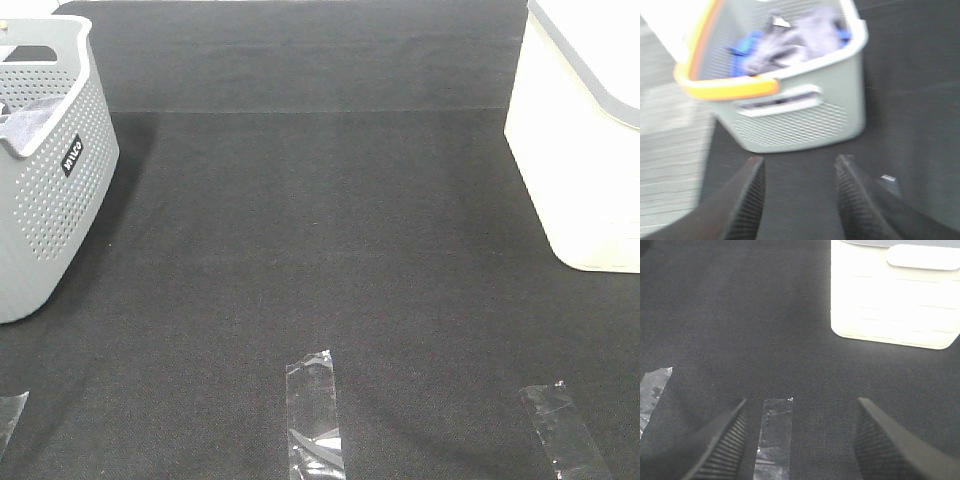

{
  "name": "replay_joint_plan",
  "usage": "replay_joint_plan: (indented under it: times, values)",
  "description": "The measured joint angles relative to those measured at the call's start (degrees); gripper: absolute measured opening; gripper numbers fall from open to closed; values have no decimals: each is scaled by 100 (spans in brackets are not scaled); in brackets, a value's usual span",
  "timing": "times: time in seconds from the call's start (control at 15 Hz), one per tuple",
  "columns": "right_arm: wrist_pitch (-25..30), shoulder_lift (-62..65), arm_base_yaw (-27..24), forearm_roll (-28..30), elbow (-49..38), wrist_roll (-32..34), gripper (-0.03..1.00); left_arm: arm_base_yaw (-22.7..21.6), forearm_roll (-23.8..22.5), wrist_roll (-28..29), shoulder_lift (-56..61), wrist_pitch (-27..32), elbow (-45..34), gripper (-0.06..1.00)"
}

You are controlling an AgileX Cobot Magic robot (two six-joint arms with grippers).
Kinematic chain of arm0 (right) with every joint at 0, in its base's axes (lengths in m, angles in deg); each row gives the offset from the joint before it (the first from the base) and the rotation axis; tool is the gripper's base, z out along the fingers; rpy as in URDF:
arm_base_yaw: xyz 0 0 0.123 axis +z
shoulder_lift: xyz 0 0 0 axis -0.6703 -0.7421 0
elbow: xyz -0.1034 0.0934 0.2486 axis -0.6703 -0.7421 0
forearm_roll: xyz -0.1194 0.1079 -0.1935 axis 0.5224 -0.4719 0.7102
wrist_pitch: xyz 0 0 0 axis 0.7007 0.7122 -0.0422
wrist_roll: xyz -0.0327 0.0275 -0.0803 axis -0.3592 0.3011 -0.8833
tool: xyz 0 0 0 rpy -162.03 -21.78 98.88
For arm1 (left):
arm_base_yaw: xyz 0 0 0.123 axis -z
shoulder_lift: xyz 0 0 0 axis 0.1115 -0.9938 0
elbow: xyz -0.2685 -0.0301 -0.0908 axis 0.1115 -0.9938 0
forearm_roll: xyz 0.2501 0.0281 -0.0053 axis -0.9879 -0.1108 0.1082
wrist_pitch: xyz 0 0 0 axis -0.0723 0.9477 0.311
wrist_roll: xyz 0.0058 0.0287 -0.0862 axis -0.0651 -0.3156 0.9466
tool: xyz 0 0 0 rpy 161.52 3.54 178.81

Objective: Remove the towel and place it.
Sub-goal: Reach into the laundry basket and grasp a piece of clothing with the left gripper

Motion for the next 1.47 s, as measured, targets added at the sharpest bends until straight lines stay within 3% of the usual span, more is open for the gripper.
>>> replay_joint_plan:
  times: [0.2,0.47,0.87,1.13,1.47]
  values:
    - [0,0,0,0,0,0,58,0,-980,1243,-1793,-894,252,44]
    - [0,0,0,0,0,0,58,0,-1409,2068,-4034,-968,1450,44]
    - [0,0,0,0,0,0,58,0,-1473,2131,-7277,-246,4263,46]
    - [0,0,0,0,0,0,58,0,-1753,2023,-9070,17,6016,50]
    - [0,0,0,0,0,0,58,0,-1633,1278,-10903,556,8125,50]
